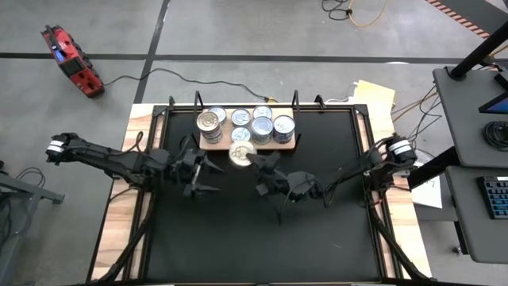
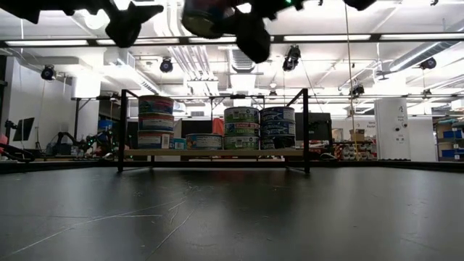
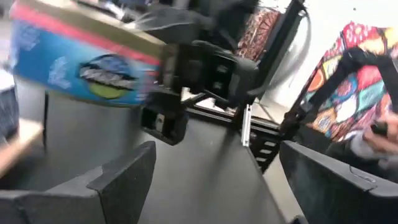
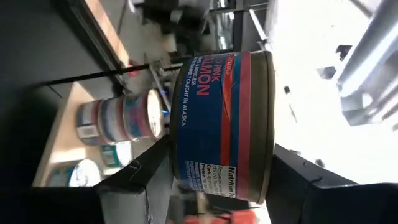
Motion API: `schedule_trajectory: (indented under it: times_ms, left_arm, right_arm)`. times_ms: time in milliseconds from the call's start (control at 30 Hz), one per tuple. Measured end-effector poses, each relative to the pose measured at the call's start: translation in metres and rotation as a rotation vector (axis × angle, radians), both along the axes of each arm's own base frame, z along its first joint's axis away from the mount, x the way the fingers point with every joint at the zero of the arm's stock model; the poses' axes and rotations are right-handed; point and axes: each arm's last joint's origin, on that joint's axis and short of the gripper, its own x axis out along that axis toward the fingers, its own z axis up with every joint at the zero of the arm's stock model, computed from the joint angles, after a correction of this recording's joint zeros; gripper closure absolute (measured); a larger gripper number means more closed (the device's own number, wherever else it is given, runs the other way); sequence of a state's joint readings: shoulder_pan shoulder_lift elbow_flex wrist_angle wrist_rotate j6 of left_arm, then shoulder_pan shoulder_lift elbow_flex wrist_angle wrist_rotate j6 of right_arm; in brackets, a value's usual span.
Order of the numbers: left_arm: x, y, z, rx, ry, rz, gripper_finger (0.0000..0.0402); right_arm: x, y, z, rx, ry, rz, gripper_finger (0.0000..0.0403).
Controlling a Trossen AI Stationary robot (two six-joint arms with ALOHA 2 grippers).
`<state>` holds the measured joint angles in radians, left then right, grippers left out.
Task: Stack canned seafood by type on shelf
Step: Stack the blue tuna can on top of the other blue tuna cans on the shelf
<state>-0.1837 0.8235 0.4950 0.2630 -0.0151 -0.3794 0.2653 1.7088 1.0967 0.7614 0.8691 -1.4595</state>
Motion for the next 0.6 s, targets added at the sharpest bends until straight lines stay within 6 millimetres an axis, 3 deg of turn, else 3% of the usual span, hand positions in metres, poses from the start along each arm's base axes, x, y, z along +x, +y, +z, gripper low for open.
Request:
schedule_trajectory:
  times_ms: [100,300,467,600]
  left_arm:
    - [-0.003,0.001,0.003,0.110,-0.035,-0.005,0.0074]
    - [-0.001,0.001,-0.007,0.445,0.023,0.058,0.0074]
    - [0.011,-0.002,-0.018,0.658,0.060,0.065,0.0074]
    - [0.020,-0.004,-0.022,0.753,0.044,0.074,0.0074]
  right_arm:
    - [-0.017,-0.013,0.000,0.115,0.000,0.046,0.0217]
    - [-0.049,-0.027,-0.010,0.536,0.051,0.216,0.0217]
    - [-0.052,-0.022,-0.023,0.703,0.075,0.181,0.0216]
    - [-0.046,-0.016,-0.035,0.726,0.088,0.160,0.0216]
